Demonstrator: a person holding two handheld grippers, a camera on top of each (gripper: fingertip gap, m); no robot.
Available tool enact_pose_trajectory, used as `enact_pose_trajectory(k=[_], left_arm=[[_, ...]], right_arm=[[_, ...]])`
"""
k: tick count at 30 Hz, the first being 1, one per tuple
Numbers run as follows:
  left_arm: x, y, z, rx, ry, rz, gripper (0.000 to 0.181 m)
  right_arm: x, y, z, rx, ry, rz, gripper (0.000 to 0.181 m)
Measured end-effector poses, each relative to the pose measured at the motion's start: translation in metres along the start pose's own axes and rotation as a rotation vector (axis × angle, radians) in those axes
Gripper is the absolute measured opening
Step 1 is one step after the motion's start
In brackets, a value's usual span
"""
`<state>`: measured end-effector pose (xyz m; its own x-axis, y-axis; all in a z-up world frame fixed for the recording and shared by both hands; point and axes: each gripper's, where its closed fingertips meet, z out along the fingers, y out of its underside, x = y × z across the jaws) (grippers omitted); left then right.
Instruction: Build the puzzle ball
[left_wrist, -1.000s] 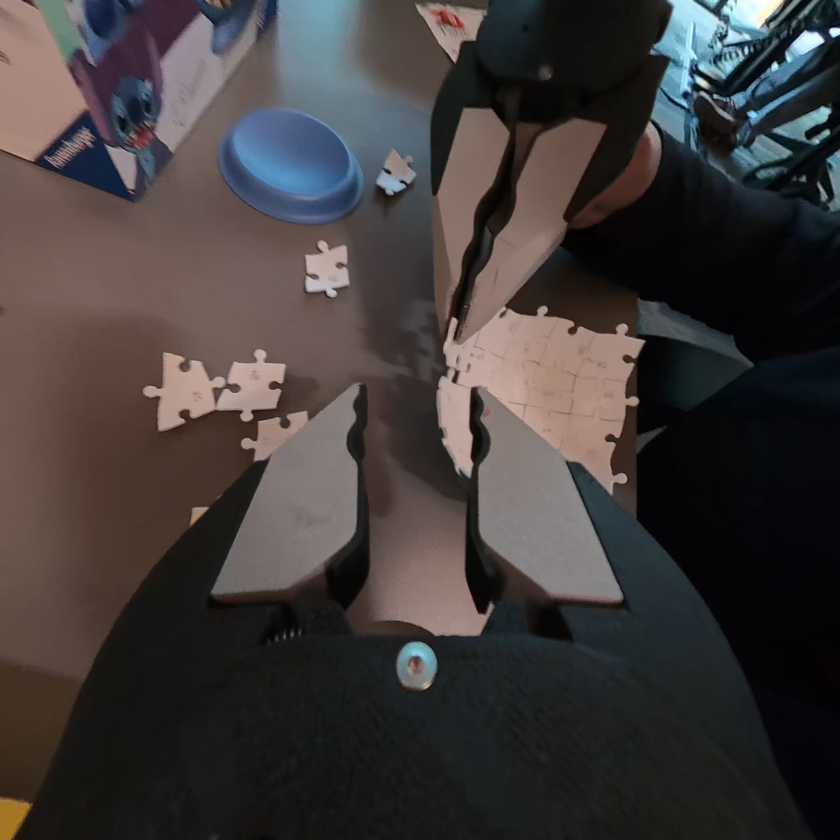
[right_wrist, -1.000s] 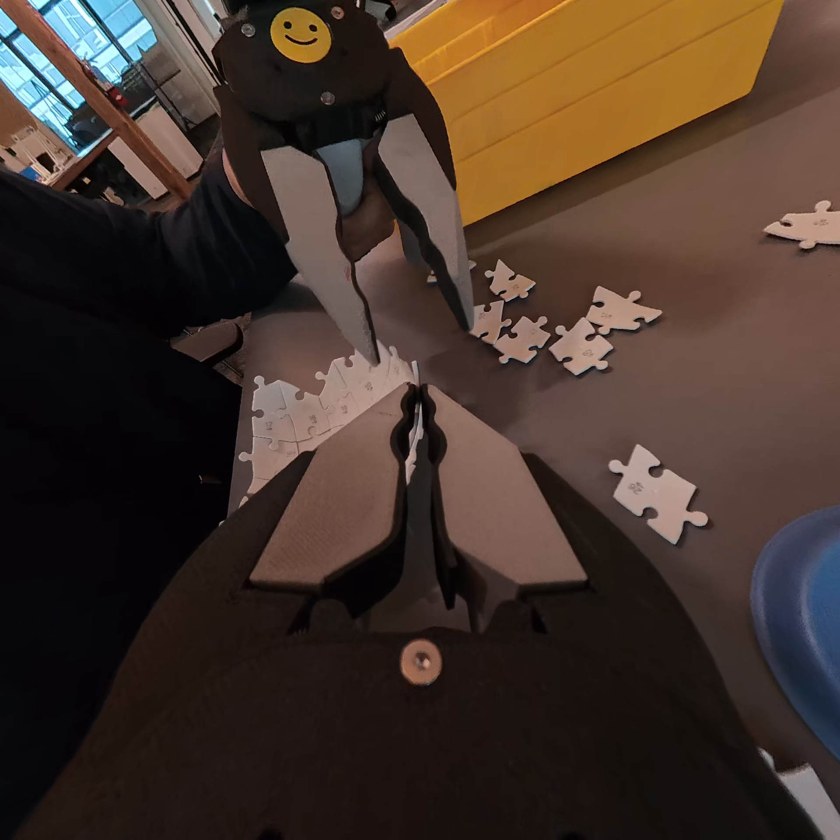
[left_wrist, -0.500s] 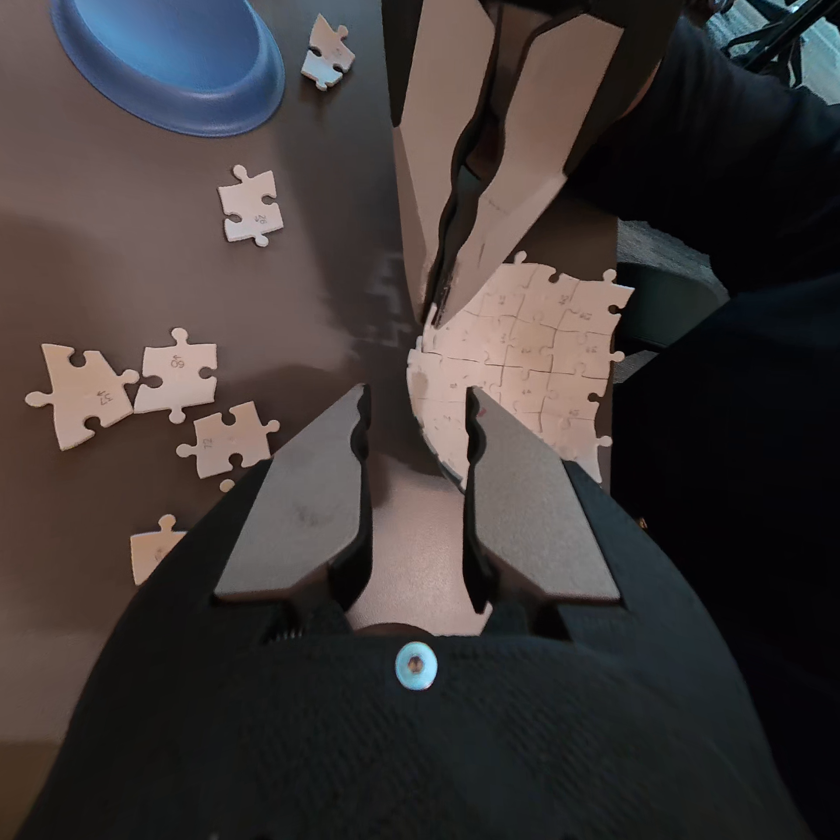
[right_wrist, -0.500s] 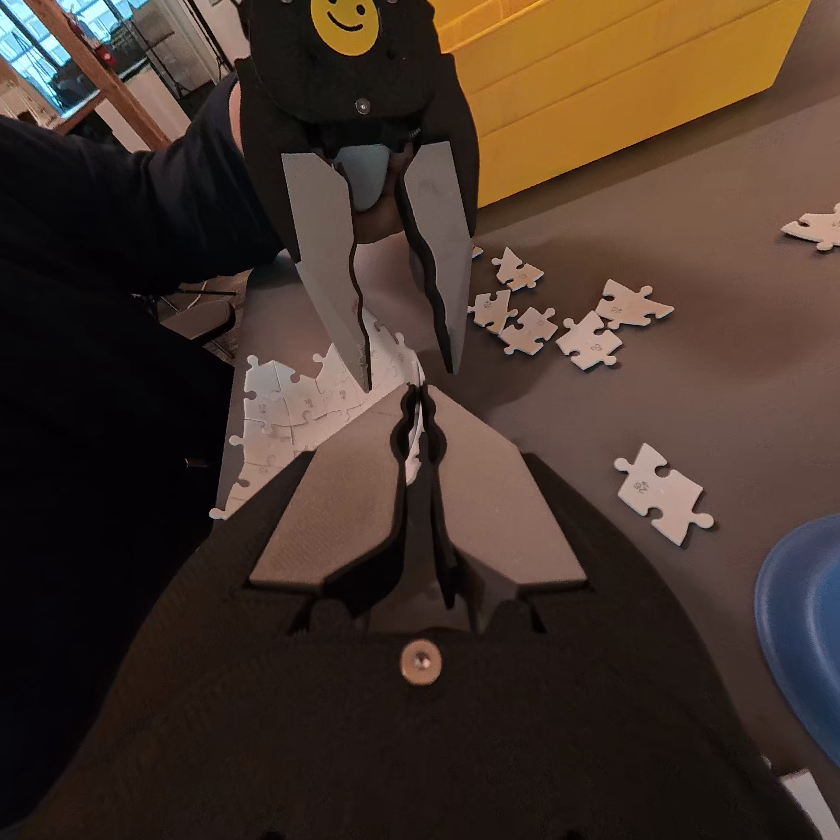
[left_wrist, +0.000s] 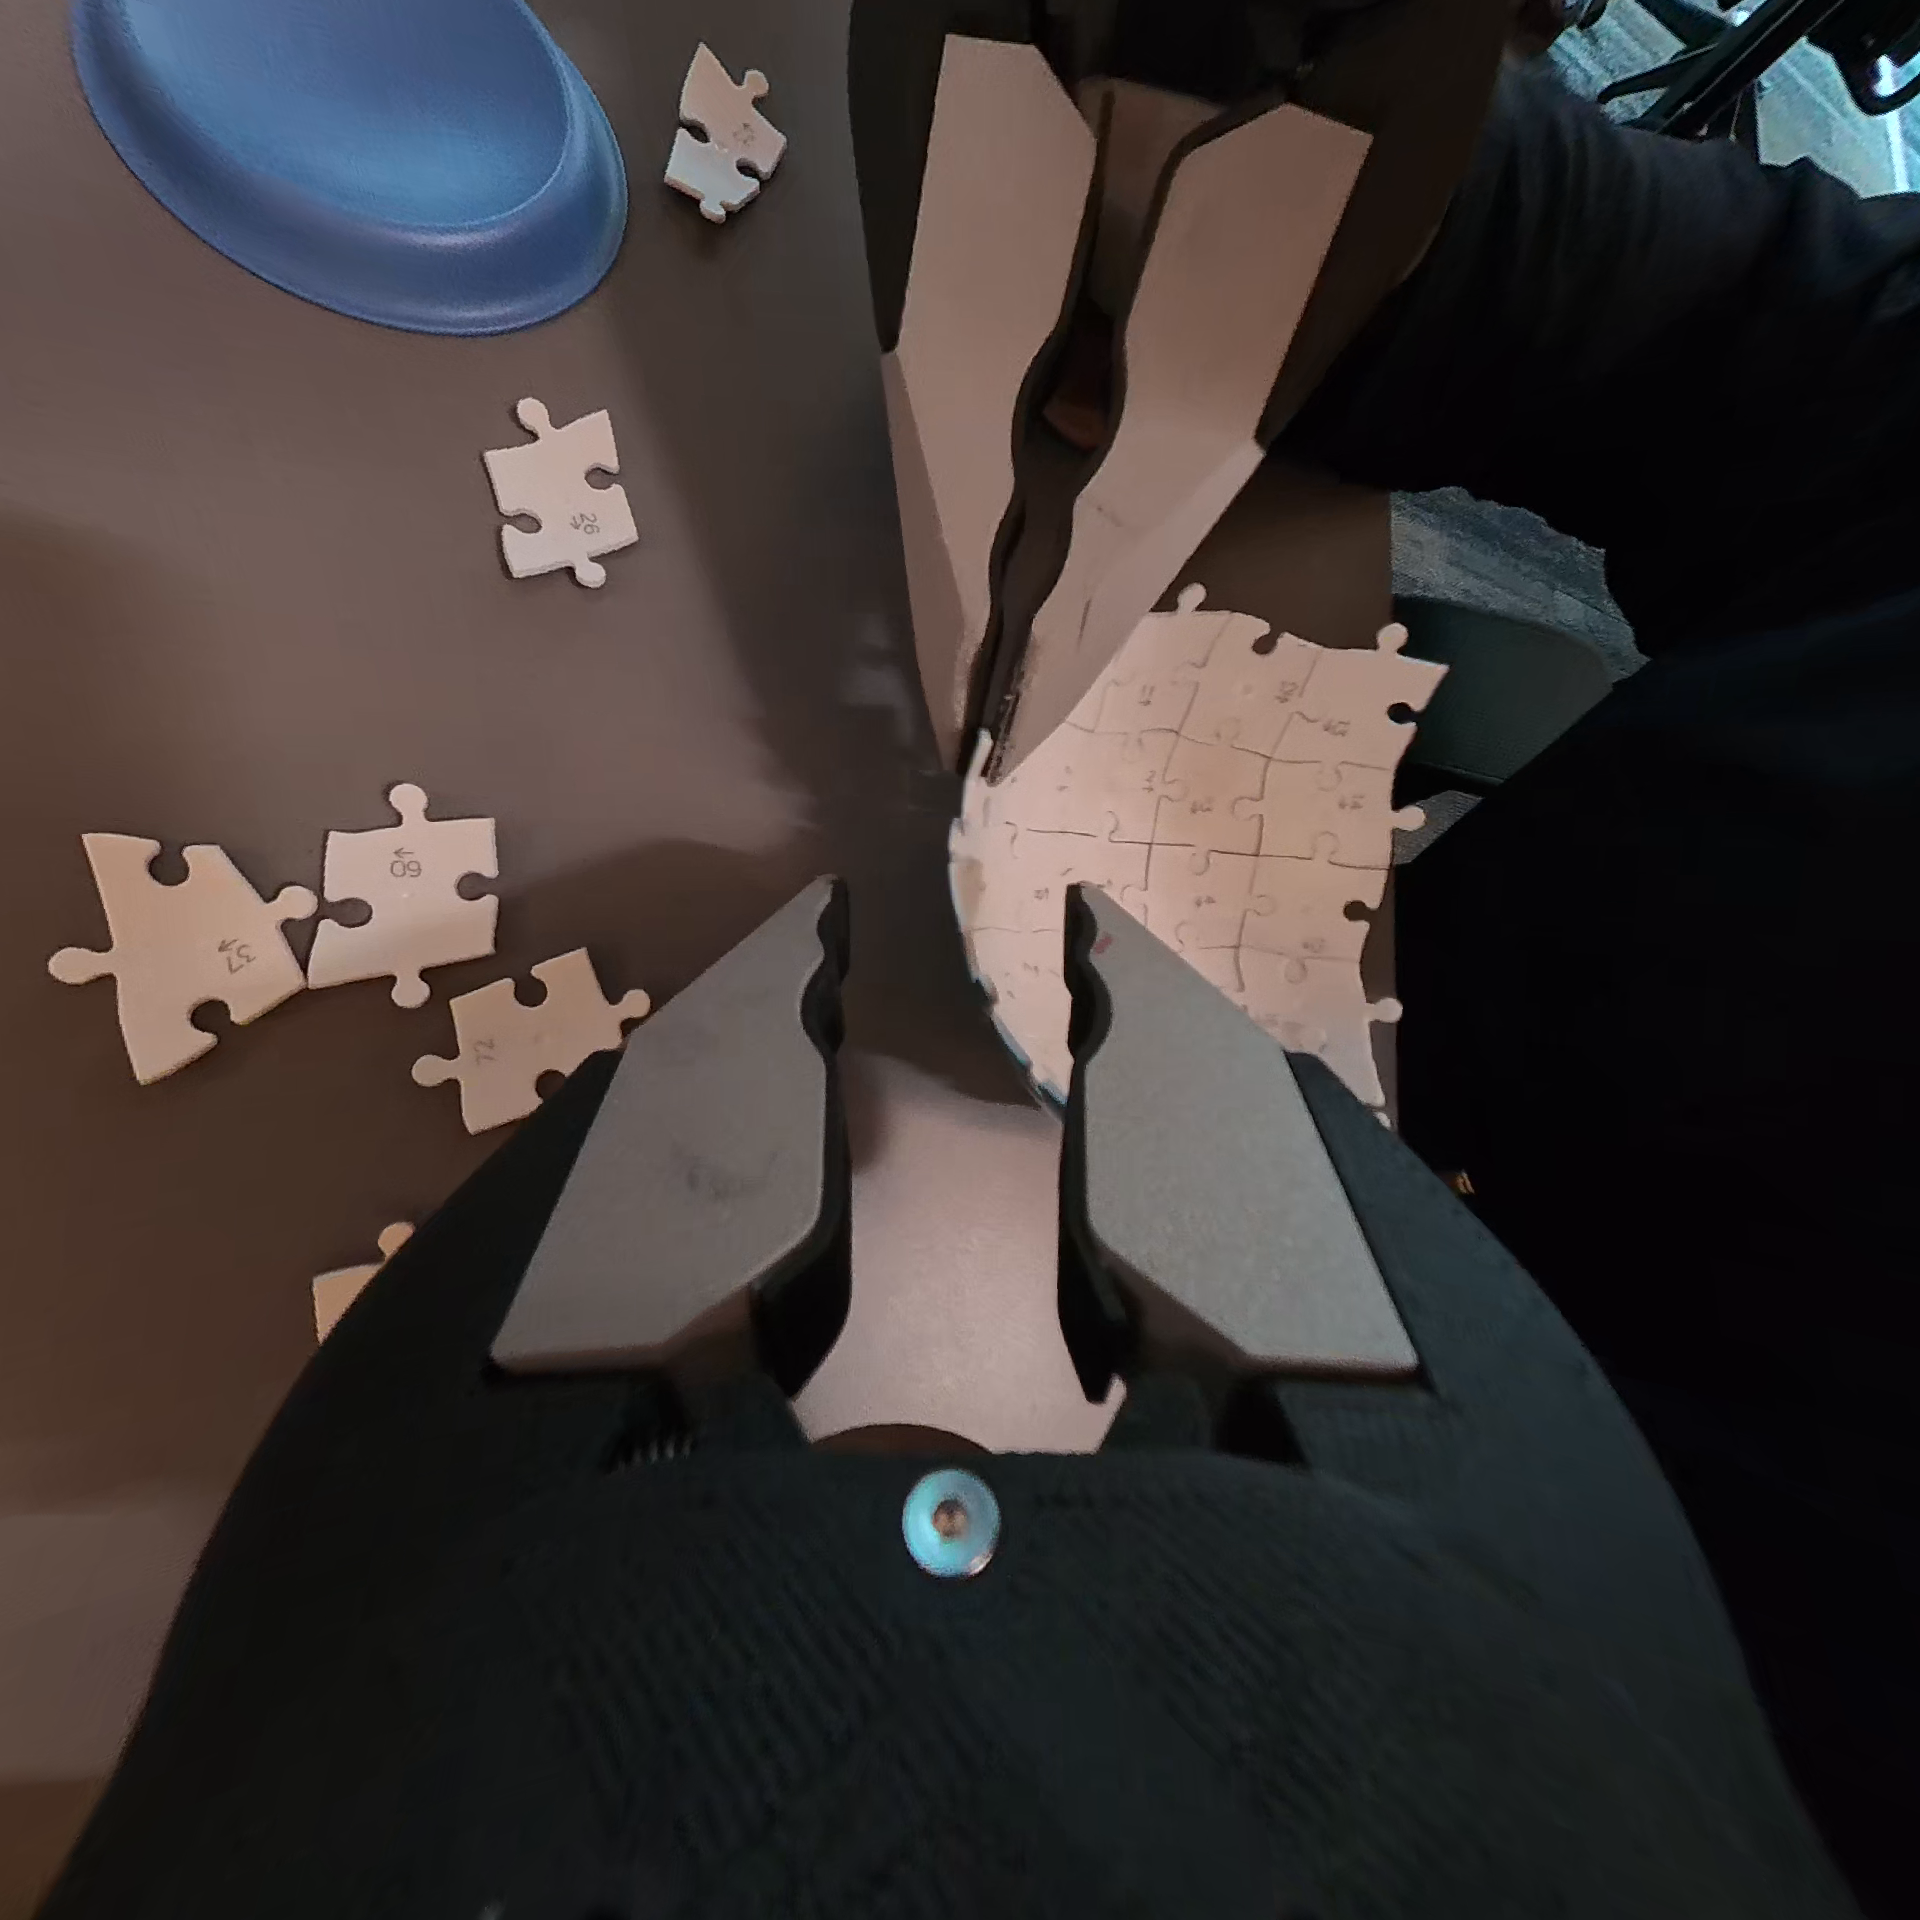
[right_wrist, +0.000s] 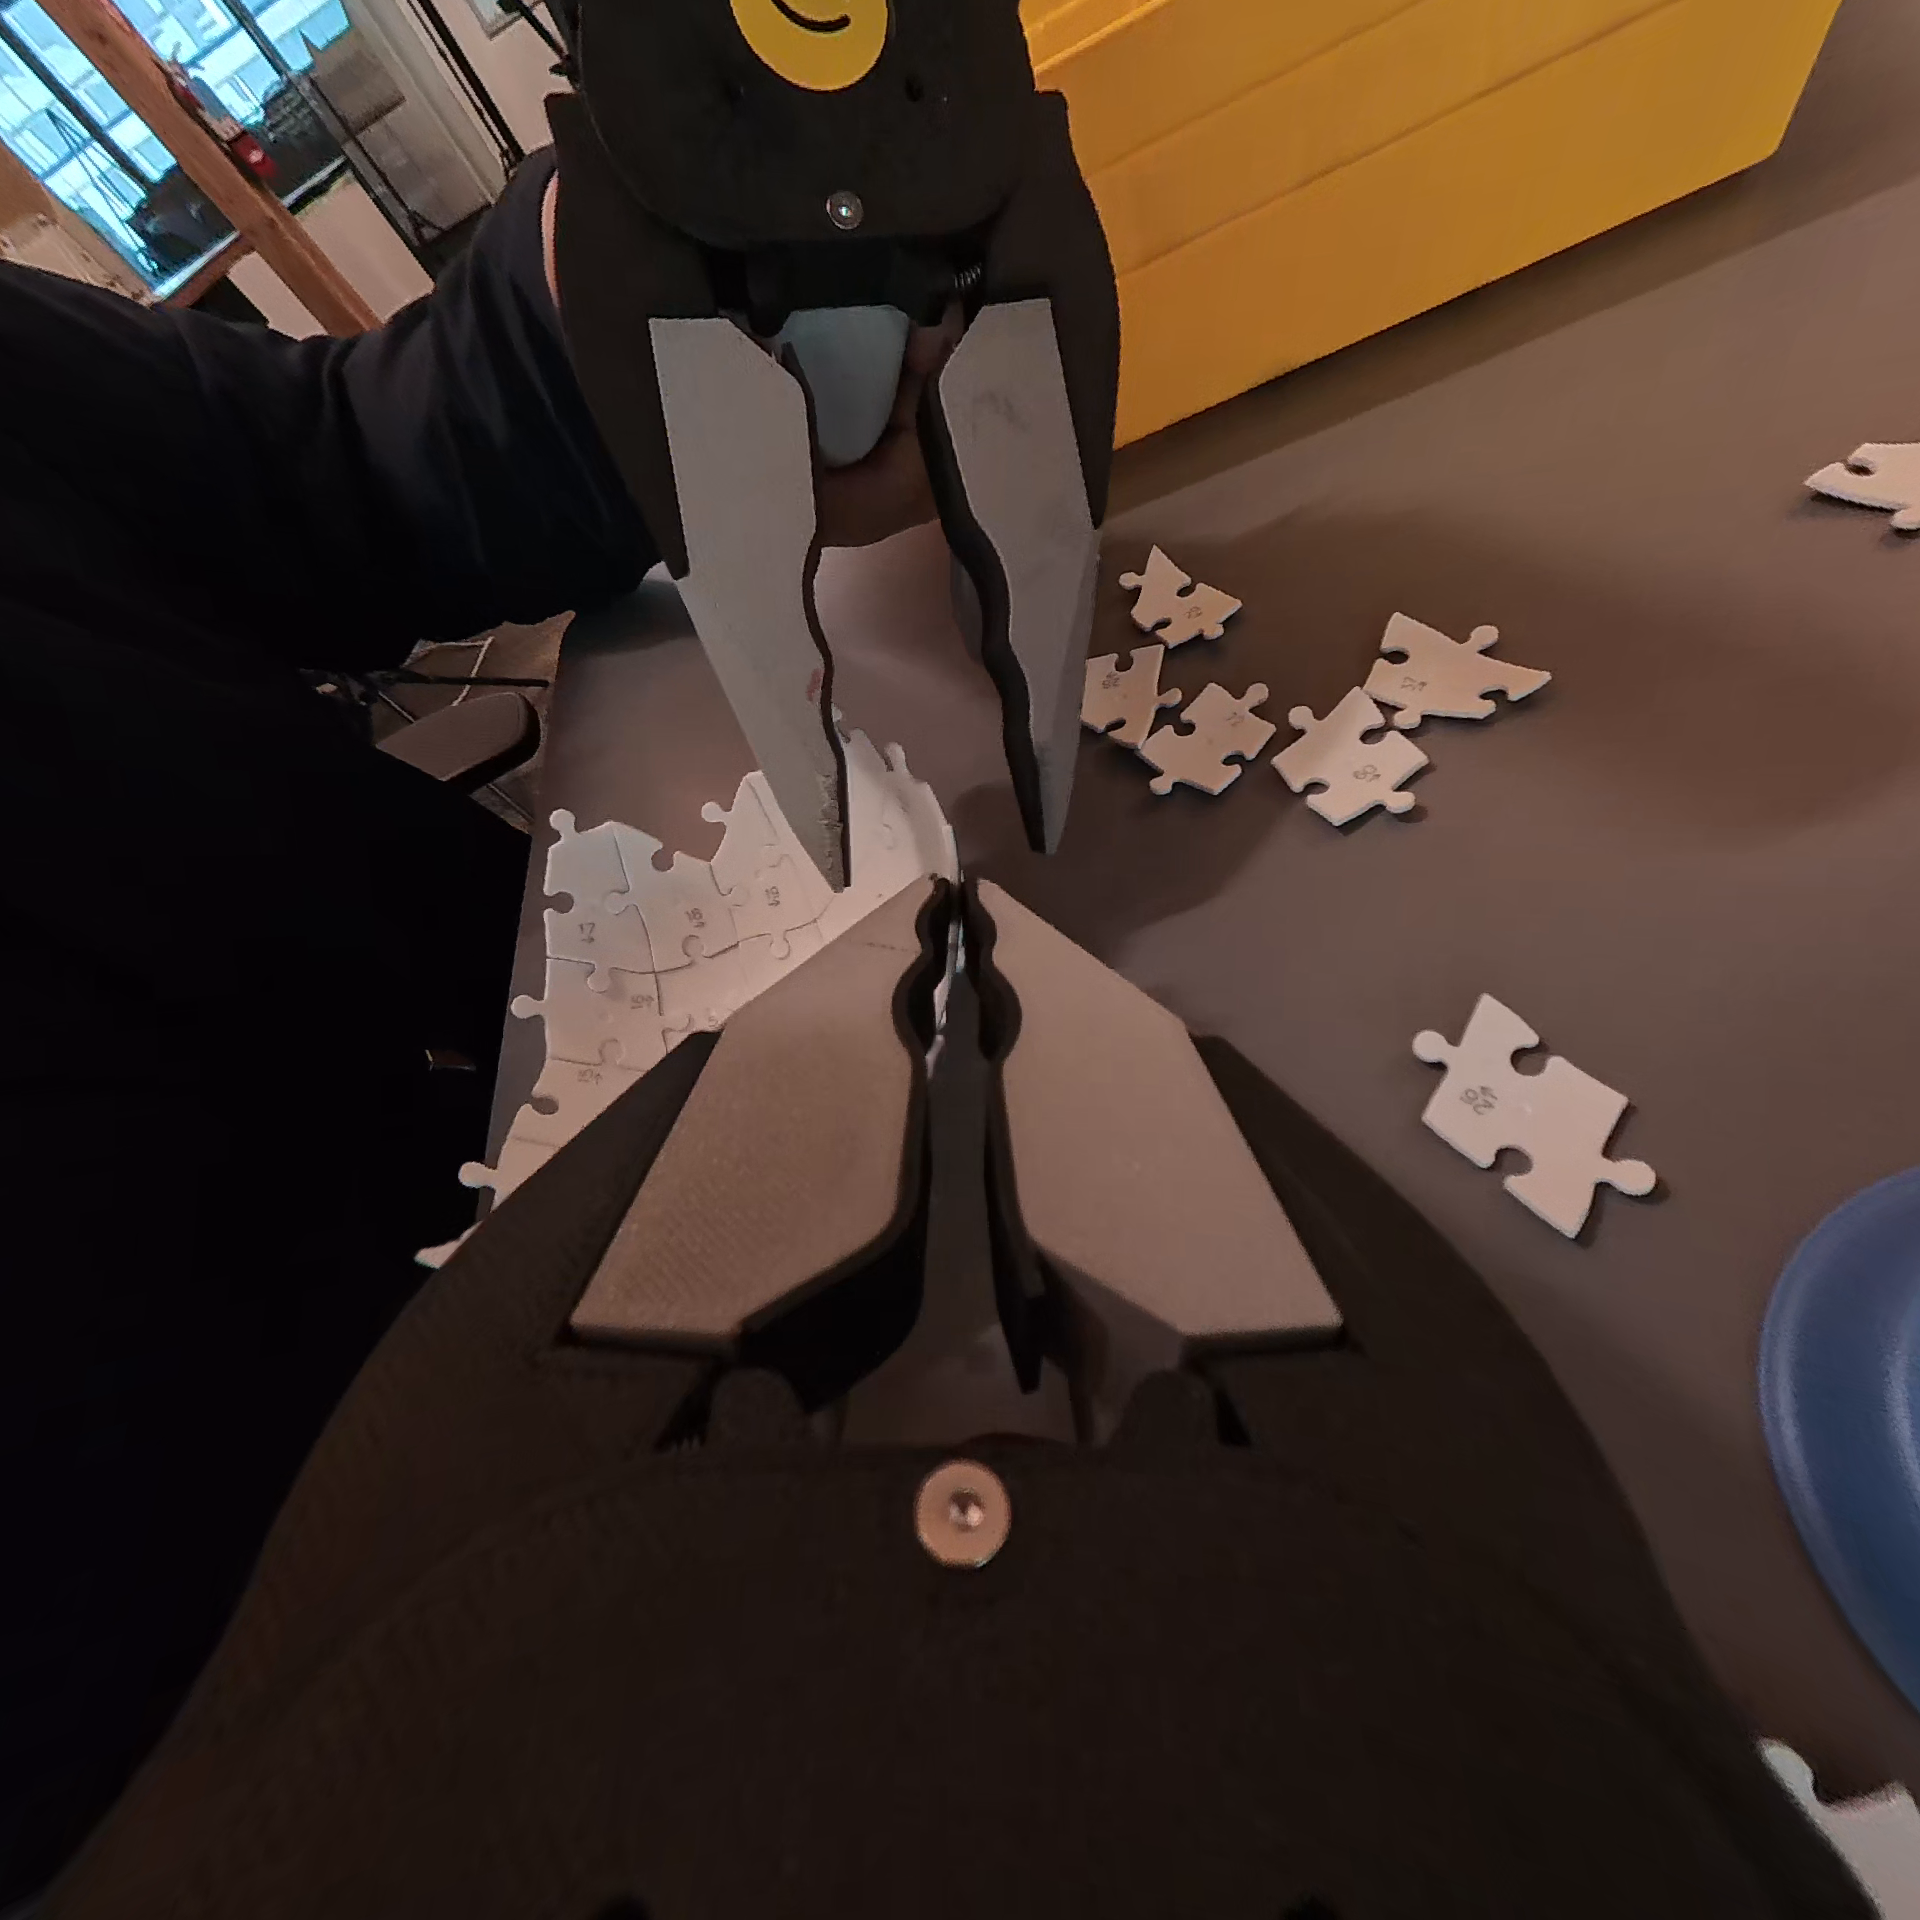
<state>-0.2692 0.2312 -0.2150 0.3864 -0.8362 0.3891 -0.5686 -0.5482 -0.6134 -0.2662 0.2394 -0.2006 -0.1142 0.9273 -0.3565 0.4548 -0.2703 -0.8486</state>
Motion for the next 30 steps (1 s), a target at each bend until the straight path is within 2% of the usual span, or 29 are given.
enact_pose_trajectory(k=[15,30], left_arm=[[0.003,-0.003,0.008,-0.073,0.011,0.063,0.045],[0.008,0.009,0.006,-0.176,0.025,0.084,0.03]], right_arm=[[-0.001,-0.001,-0.006,0.026,0.009,-0.009,0.0],[0.0,0.002,-0.006,0.011,0.027,-0.02,0.0]])
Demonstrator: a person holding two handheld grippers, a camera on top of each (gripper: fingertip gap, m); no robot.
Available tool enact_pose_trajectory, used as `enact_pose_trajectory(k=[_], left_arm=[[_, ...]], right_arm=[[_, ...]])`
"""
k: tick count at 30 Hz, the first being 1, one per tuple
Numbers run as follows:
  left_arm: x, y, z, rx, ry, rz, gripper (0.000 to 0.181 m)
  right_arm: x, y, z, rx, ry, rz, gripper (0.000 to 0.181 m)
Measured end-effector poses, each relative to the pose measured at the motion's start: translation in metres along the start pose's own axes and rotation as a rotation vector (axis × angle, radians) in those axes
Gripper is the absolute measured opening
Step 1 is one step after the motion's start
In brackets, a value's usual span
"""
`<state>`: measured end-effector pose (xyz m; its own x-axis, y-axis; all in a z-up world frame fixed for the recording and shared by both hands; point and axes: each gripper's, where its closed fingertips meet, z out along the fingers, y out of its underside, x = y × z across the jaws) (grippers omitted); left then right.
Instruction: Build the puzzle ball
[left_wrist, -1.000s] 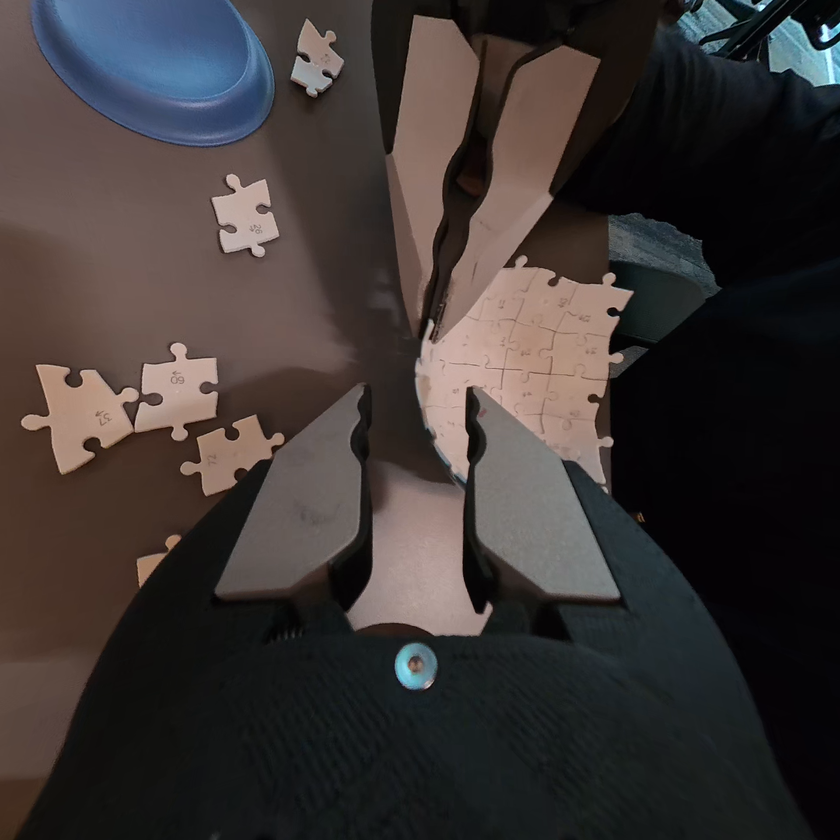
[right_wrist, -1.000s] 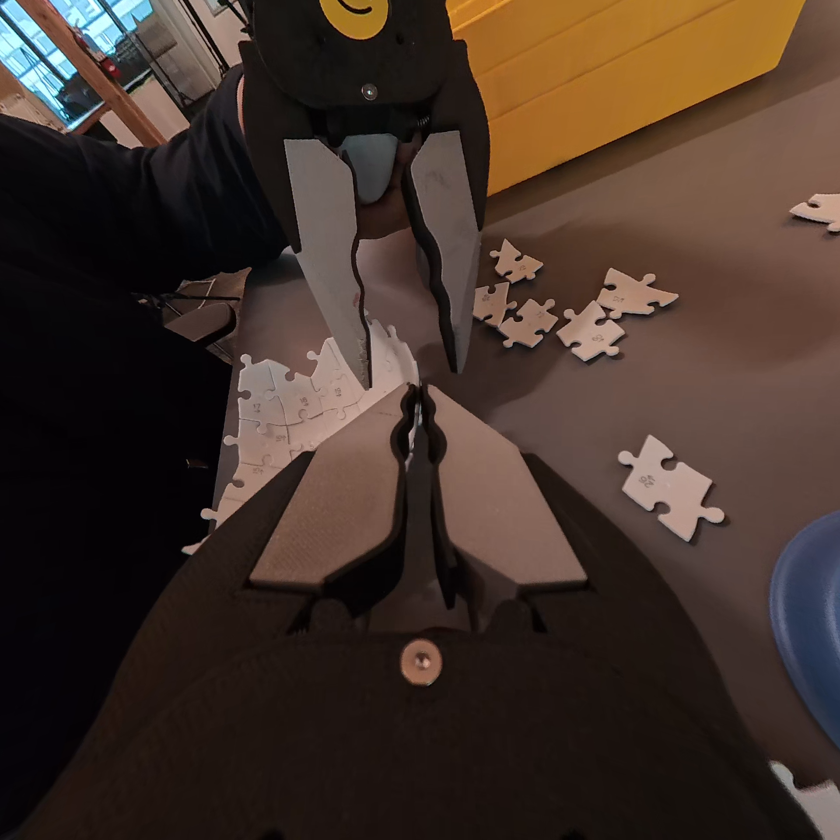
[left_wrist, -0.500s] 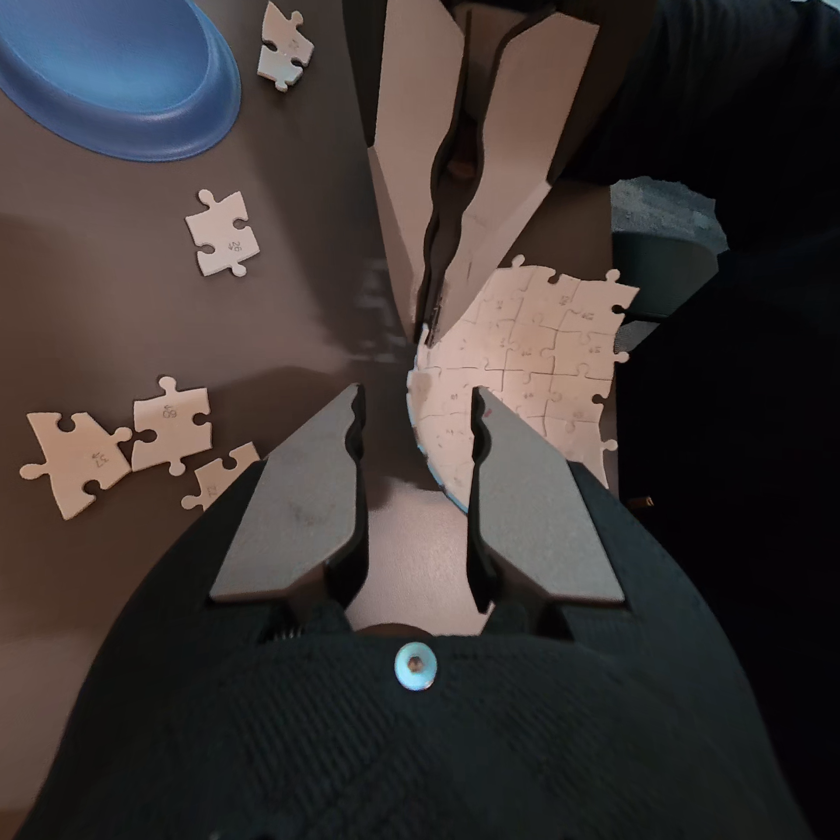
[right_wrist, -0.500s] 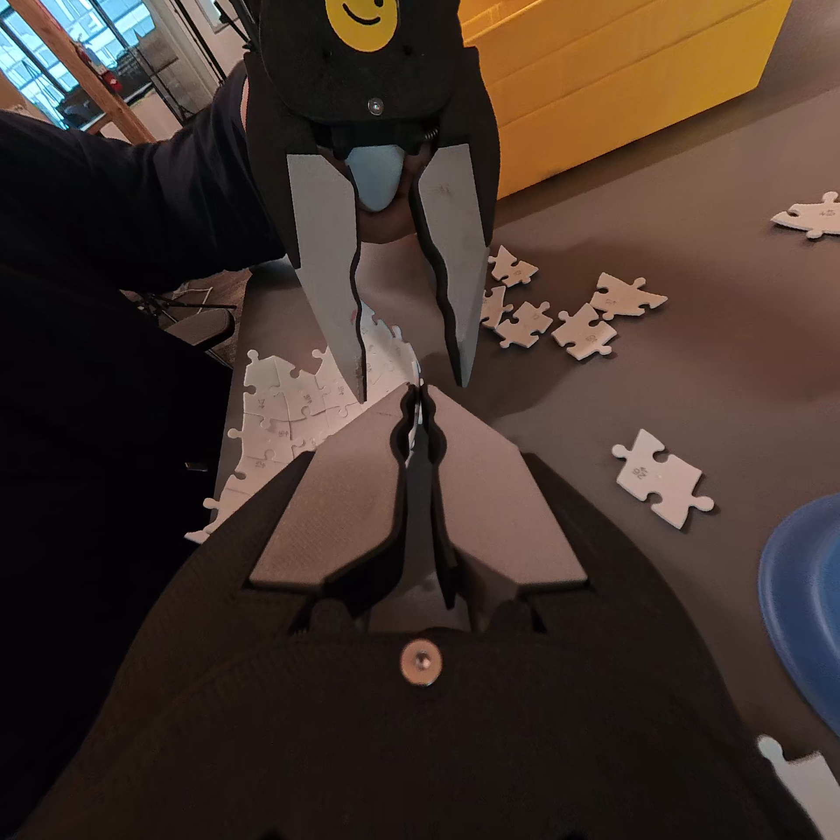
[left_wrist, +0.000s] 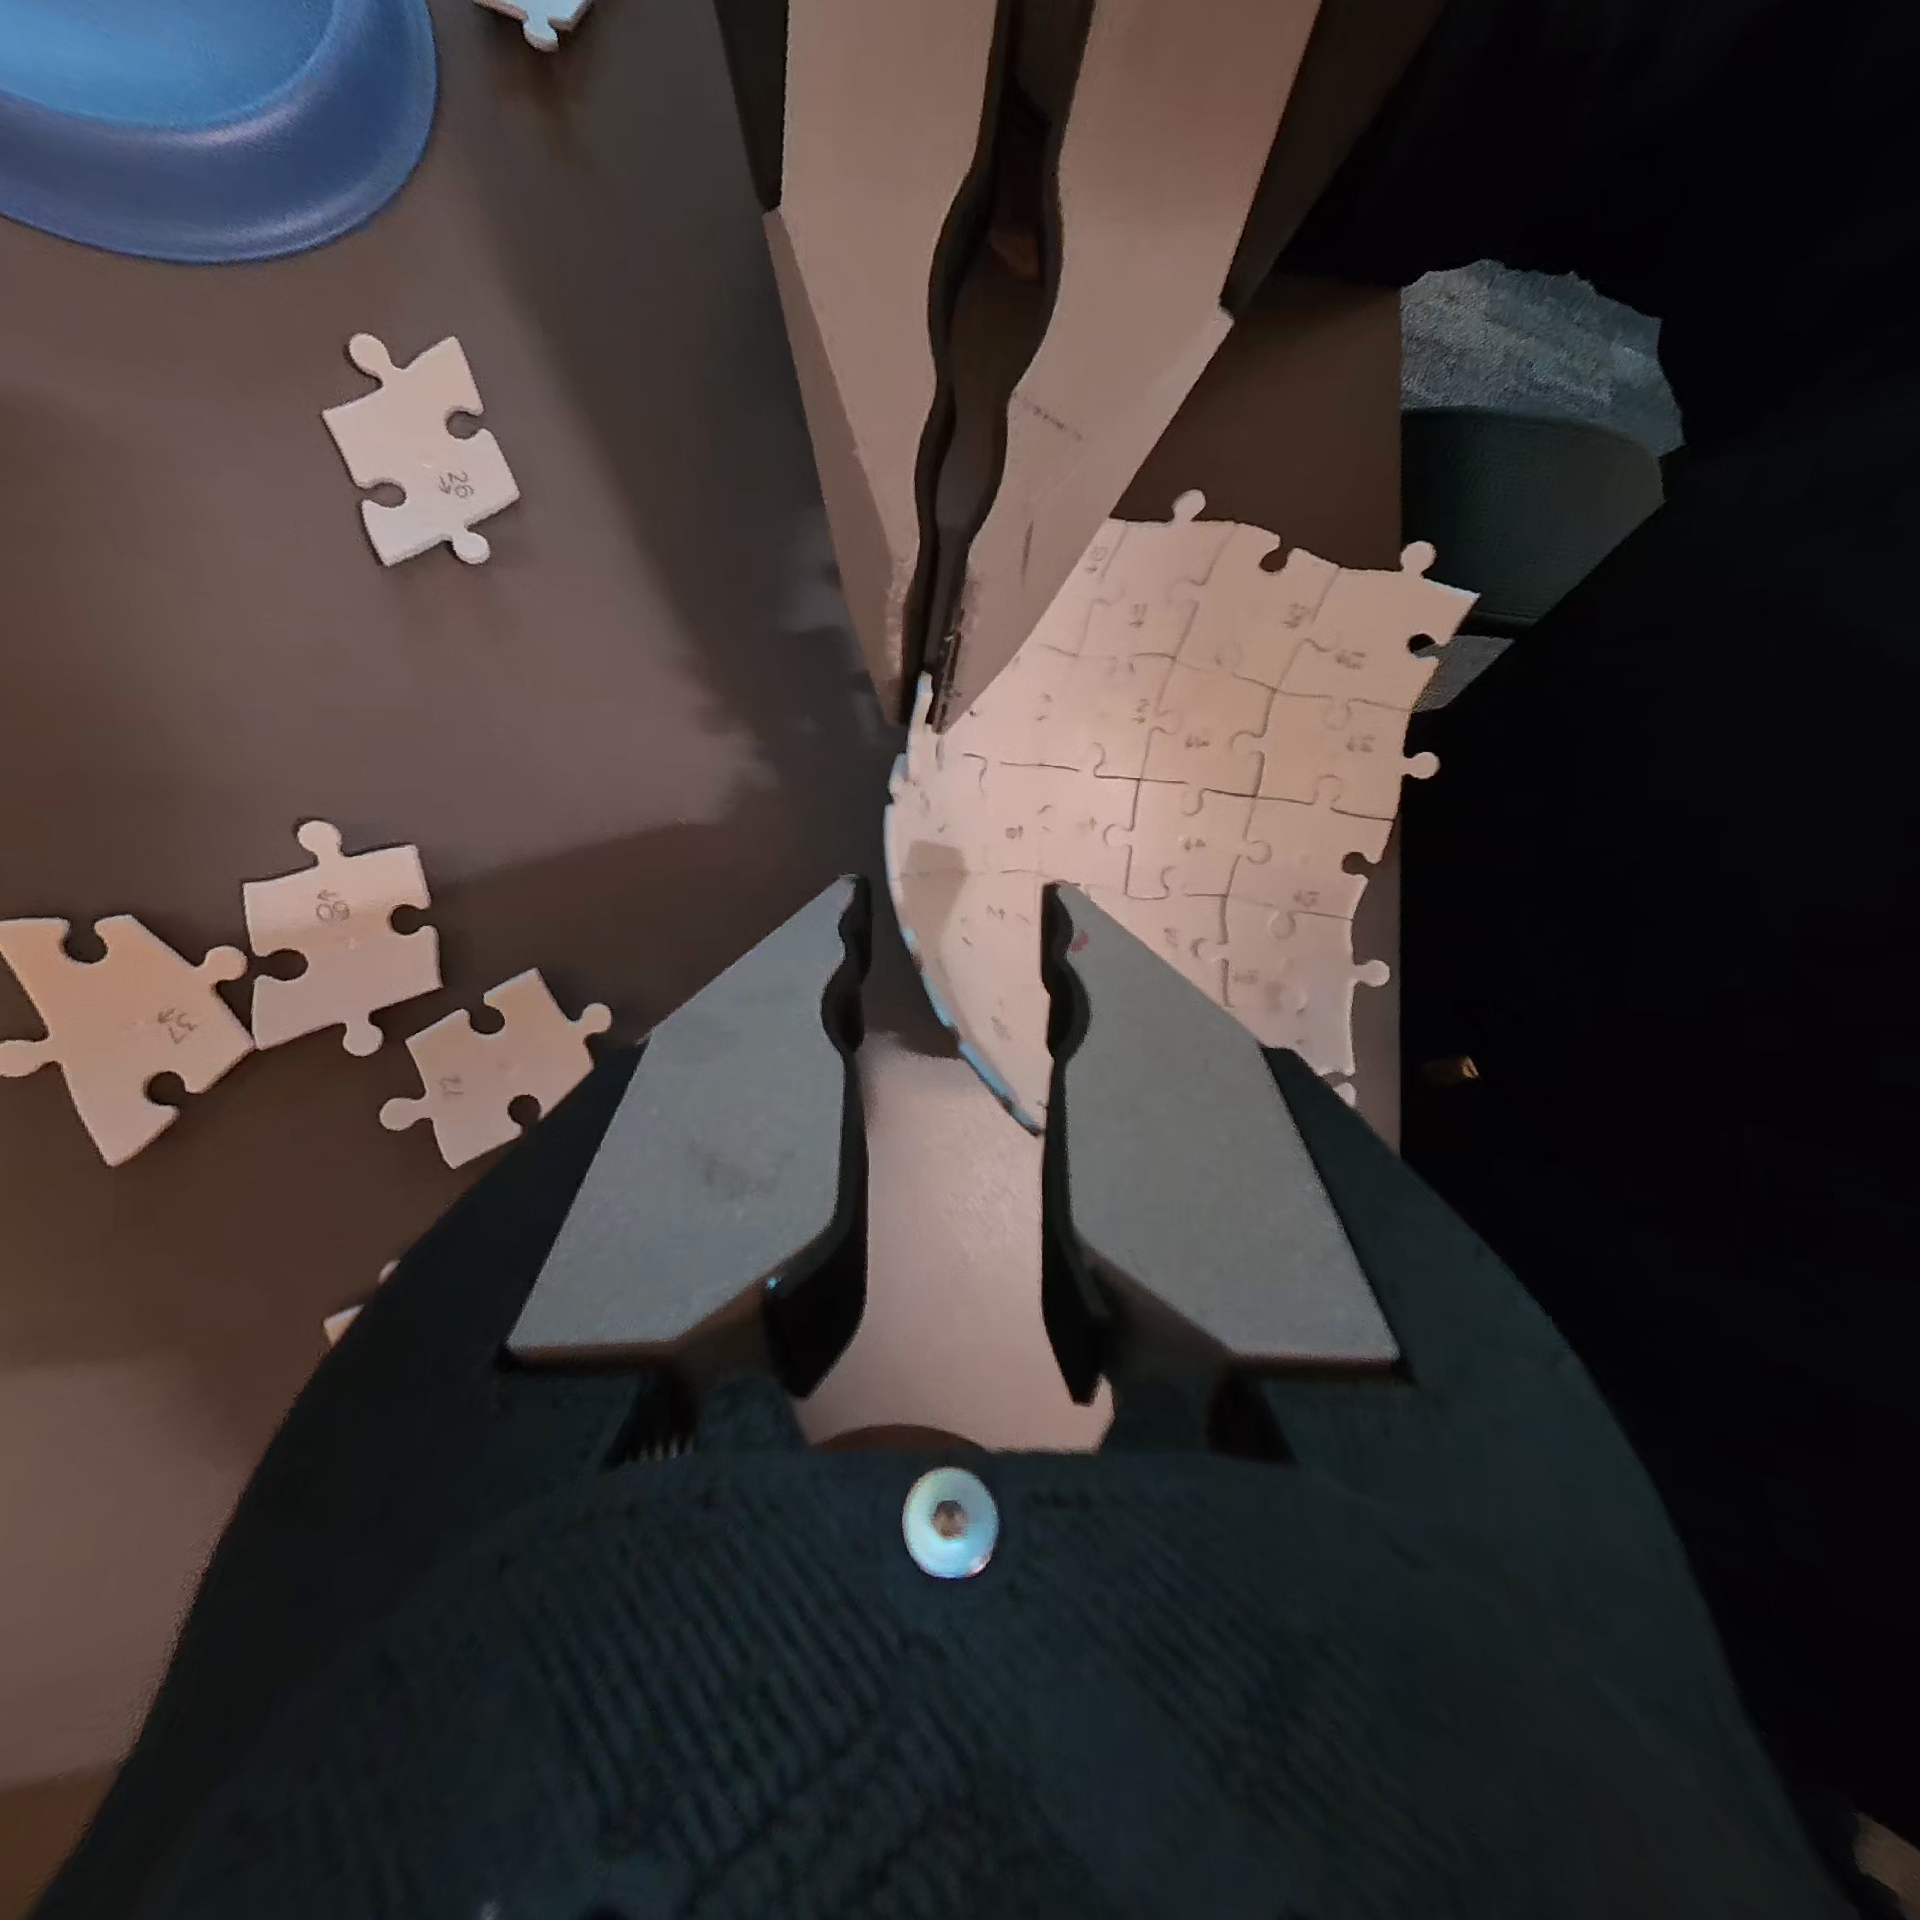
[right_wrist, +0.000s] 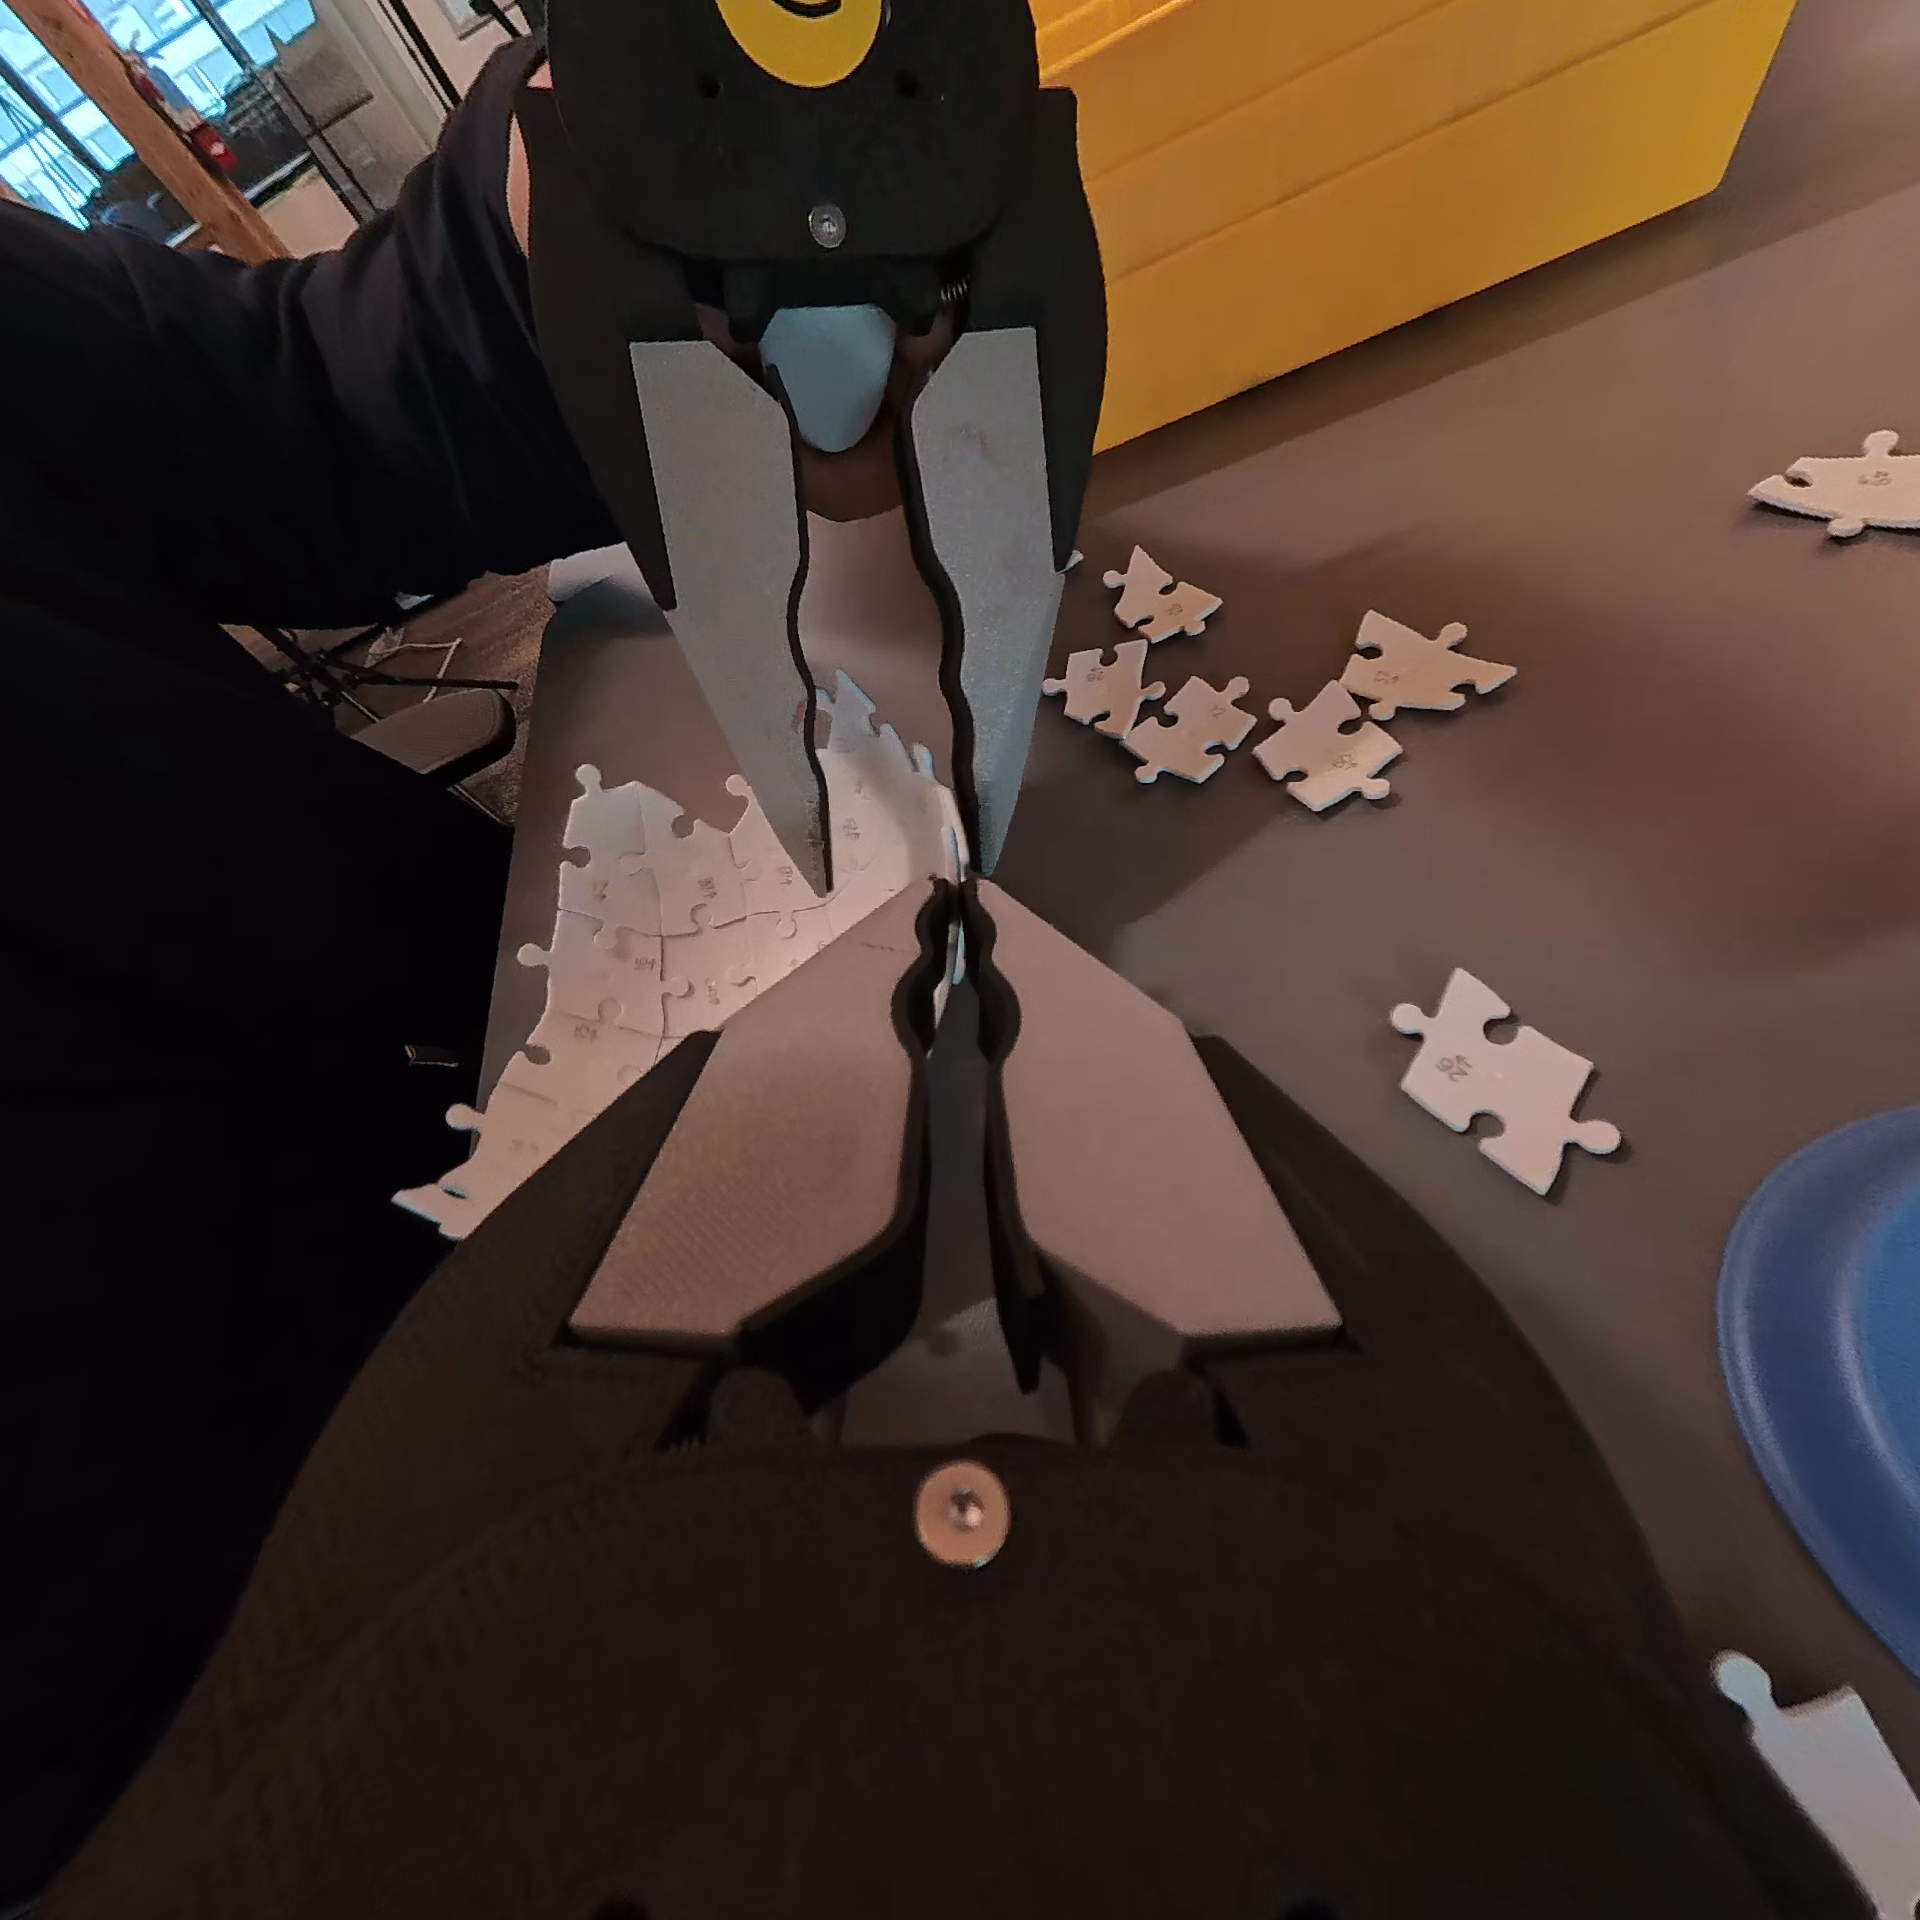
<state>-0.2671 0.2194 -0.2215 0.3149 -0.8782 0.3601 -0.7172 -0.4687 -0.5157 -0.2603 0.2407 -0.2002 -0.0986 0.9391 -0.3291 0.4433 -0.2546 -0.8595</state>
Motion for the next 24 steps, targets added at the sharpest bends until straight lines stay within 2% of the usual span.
enact_pose_trajectory(k=[12,20,24], left_arm=[[0.001,0.01,-0.006,-0.002,-0.04,-0.021,0.029],[-0.006,-0.014,-0.037,0.082,-0.256,0.049,0.029],[0.01,-0.025,-0.032,0.058,-0.277,0.141,0.023]], right_arm=[[0.002,0.002,0.0,-0.015,0.015,-0.004,0.0],[0.007,0.006,0.0,-0.036,0.038,0.015,0.0],[0.008,0.008,0.001,-0.051,0.047,0.016,0.0]])
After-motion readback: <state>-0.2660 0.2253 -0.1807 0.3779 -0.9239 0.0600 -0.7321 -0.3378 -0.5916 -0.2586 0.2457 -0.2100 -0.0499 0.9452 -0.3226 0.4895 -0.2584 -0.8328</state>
